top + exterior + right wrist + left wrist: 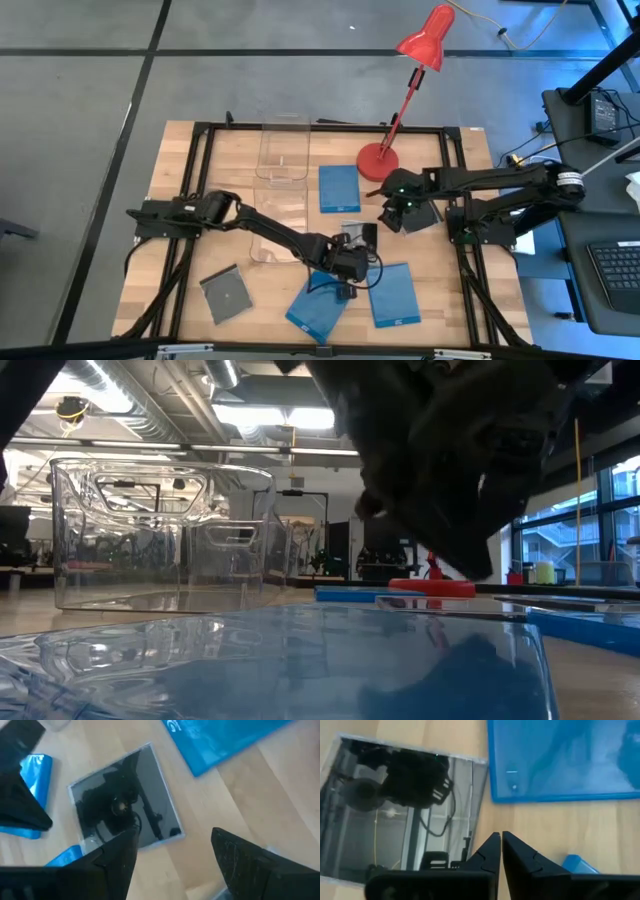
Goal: Pick & place jewel cases by type
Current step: Put the middle black cd case into the bottom transparent bin
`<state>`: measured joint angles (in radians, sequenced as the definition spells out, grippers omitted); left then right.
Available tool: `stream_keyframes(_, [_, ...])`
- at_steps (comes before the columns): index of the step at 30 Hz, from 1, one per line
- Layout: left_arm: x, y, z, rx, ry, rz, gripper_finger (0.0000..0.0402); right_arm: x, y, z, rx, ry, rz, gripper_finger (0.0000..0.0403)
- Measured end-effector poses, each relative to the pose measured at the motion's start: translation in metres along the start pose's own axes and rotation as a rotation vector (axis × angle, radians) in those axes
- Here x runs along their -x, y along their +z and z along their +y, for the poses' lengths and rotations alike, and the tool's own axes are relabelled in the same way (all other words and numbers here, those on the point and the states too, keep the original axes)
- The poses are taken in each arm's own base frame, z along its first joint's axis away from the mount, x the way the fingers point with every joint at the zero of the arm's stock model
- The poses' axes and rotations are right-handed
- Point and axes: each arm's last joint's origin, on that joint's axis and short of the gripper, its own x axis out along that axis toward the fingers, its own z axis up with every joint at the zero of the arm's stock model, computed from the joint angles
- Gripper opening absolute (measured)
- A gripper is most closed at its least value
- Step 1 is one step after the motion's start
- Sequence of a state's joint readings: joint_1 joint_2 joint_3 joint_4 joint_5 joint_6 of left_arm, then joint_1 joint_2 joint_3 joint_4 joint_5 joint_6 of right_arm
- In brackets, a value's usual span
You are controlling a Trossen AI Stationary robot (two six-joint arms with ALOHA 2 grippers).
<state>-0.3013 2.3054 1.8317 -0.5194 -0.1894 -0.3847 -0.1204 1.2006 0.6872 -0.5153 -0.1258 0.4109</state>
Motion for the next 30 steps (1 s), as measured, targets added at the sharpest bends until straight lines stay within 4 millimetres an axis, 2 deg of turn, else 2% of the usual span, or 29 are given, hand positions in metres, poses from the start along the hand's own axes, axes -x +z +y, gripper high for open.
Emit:
stream_keyframes(6, [-0.004,0.000,0.004,0.054,0.010,0.004,0.0005,-0.022,0.000,-0.005,0.009,-0.012,0.094,0.0255])
stream_keyframes(13, [-0.005,0.000,0.008,0.086,0.019,0.009,0.0003,-0.043,0.010,-0.019,-0.002,0.025,0.101,0.0255])
stream_keyframes(21, [-0.009,-0.009,0.009,0.071,0.049,0.025,0.0004,-0.043,0.014,-0.032,-0.009,0.019,0.095,0.0255])
stream_keyframes(30, [-0.011,-0.011,0.009,0.073,0.056,0.034,0.0004,-0.043,0.015,-0.032,0.038,0.090,0.099,0.0255])
